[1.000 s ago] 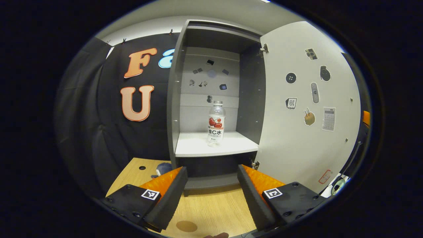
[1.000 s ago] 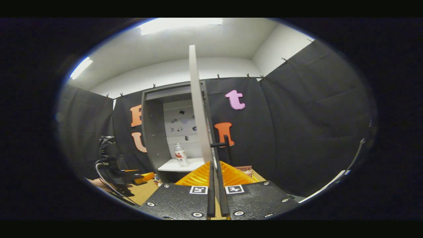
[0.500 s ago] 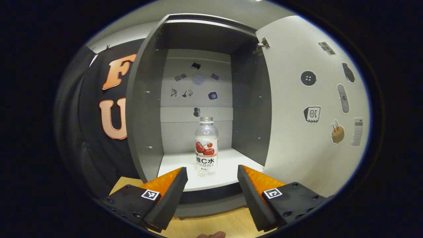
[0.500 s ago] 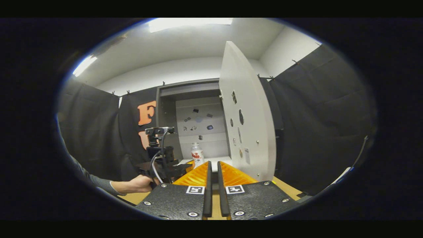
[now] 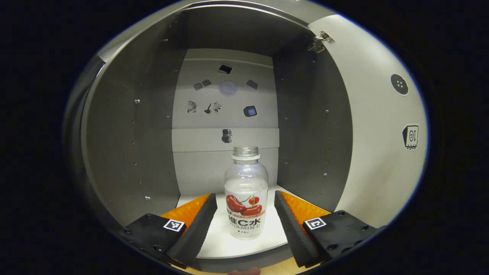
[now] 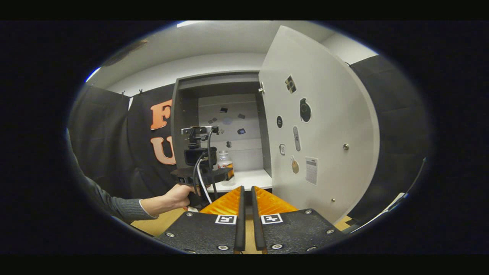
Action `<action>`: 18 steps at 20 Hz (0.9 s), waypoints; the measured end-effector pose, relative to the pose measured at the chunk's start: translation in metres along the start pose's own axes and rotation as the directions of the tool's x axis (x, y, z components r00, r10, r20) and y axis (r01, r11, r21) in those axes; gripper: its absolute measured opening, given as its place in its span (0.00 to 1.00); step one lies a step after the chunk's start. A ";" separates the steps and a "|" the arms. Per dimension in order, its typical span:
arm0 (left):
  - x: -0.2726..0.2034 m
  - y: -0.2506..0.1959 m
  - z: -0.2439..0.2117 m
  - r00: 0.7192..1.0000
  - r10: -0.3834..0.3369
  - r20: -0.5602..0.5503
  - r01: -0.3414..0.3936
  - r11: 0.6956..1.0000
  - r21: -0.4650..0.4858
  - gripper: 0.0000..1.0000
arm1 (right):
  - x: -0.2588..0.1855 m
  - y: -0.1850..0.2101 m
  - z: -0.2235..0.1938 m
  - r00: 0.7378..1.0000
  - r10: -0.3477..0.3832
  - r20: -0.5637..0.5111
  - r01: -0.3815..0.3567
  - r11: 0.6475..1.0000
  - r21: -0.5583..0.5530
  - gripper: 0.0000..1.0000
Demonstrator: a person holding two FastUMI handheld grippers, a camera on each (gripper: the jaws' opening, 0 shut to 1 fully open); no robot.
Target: Open the cabinet door with the right hand, grasp the bottle in the cabinet with the left hand and place it on the coaster, then close the cabinet door with the right hand.
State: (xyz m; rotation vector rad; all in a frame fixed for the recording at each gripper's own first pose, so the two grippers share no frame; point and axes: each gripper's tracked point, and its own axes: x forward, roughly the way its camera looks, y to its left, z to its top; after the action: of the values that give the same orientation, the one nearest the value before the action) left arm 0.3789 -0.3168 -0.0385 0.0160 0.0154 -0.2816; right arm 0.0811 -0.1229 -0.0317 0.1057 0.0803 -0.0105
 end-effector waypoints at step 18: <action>-0.061 0.013 0.016 0.996 0.055 0.069 -0.059 0.997 0.049 0.85 | -0.013 -0.002 -0.016 0.998 0.039 -0.054 -0.036 0.998 0.045 0.02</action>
State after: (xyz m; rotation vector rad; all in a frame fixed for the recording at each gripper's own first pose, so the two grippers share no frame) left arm 0.3245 -0.2875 -0.0211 0.0572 -0.0588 -0.2251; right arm 0.0666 -0.1235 -0.0465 0.1515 0.1327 0.0281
